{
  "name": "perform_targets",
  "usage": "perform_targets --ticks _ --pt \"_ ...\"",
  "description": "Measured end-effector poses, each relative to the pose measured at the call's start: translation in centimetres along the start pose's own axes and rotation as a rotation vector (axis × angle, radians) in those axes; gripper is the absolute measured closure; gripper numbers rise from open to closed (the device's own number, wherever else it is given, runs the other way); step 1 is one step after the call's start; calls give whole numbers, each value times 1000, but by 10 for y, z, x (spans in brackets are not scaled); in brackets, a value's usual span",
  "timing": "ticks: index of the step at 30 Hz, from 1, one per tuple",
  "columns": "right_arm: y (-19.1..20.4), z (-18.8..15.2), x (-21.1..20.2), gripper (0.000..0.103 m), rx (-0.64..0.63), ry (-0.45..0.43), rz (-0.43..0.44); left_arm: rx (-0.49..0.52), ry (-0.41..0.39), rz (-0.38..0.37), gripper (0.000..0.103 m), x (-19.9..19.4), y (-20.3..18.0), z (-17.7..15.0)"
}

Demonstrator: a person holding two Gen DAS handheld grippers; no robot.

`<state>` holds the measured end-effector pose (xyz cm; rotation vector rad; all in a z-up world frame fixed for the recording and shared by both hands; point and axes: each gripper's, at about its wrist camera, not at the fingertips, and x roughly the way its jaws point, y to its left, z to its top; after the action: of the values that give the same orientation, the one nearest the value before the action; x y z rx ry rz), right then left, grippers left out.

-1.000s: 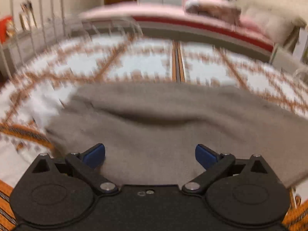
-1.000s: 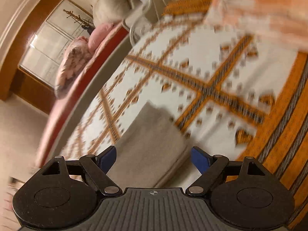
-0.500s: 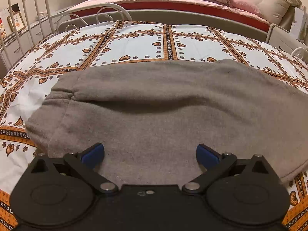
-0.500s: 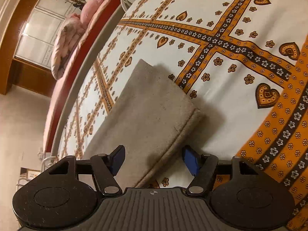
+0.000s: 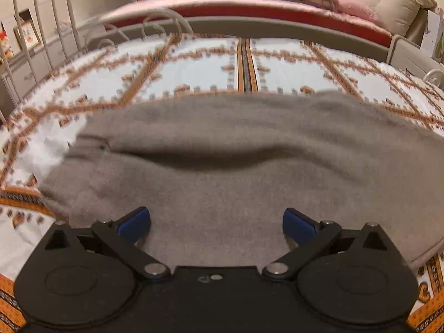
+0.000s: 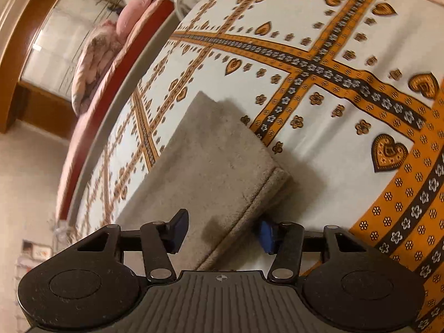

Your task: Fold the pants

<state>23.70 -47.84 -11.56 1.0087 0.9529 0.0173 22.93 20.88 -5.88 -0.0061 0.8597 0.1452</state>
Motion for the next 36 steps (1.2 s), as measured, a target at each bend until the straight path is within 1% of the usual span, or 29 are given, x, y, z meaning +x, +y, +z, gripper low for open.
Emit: perform_targets --ticks 1,2,3,4,6,7,8,9,11,13,14,15,16,19,20,22,26,27,29,31,33,34,35,36 --pt "0 0 -1 66 2 -2 -6 -9 -23 -11 6 -4 0 1" --pt "5 1 -1 93 -40 1 -44 -20 -31 -28 6 -6 0 1" --pt "8 0 0 93 -75 7 -69 -27 -21 -38 6 -5 -1 1" --pt "11 0 0 93 -85 -1 -68 -24 -2 -34 6 -3 -2 1" --pt "19 -2 -3 93 -130 -24 -62 2 64 -20 6 5 -7 -2" --pt "21 -3 -3 93 -147 -27 -70 28 70 -11 6 7 -9 -4" --pt "24 -4 -1 93 -162 -24 -93 42 60 -9 6 6 -10 -4" --pt "24 -5 2 93 -161 -19 -110 35 59 -11 6 5 -9 -3" --pt "17 -4 5 92 -104 -14 -108 17 57 -19 6 3 -4 -5" --pt "1 -1 7 87 24 -11 -57 12 53 -16 6 1 0 -7" --pt "-4 1 6 86 71 -11 -32 9 52 -19 6 1 1 -8" --pt "-8 2 6 86 92 -9 -22 10 50 -23 6 0 2 -8" --pt "-7 2 7 87 84 -7 -25 14 47 -22 6 -1 3 -8" --pt "17 0 7 91 -88 -22 -88 18 41 -12 6 -2 6 -8" --pt "22 -2 7 91 -118 -30 -104 9 35 -12 6 -3 9 -8" --pt "31 -5 7 91 -172 -44 -140 -12 28 -22 6 -5 12 -7" --pt "42 -11 7 91 -209 -69 -155 -39 20 -41 6 -10 10 -6" --pt "45 -12 8 91 -224 -72 -160 -52 18 -43 6 -12 4 -4" --pt "46 -11 7 91 -212 -78 -141 -47 0 -67 6 -17 -18 -2" --pt "42 -9 8 91 -180 -70 -147 -16 -12 -99 6 -17 -58 -6" --pt "33 -7 7 87 -137 -42 -161 9 28 -98 6 -5 -106 -19" --pt "29 -8 5 83 -114 -36 -158 29 17 -71 6 -2 -130 -26" --pt "26 -7 1 81 -93 -37 -133 38 -27 -30 6 -4 -157 -33" --pt "24 -6 -3 80 -82 -40 -114 8 -52 -16 6 -7 -175 -35"
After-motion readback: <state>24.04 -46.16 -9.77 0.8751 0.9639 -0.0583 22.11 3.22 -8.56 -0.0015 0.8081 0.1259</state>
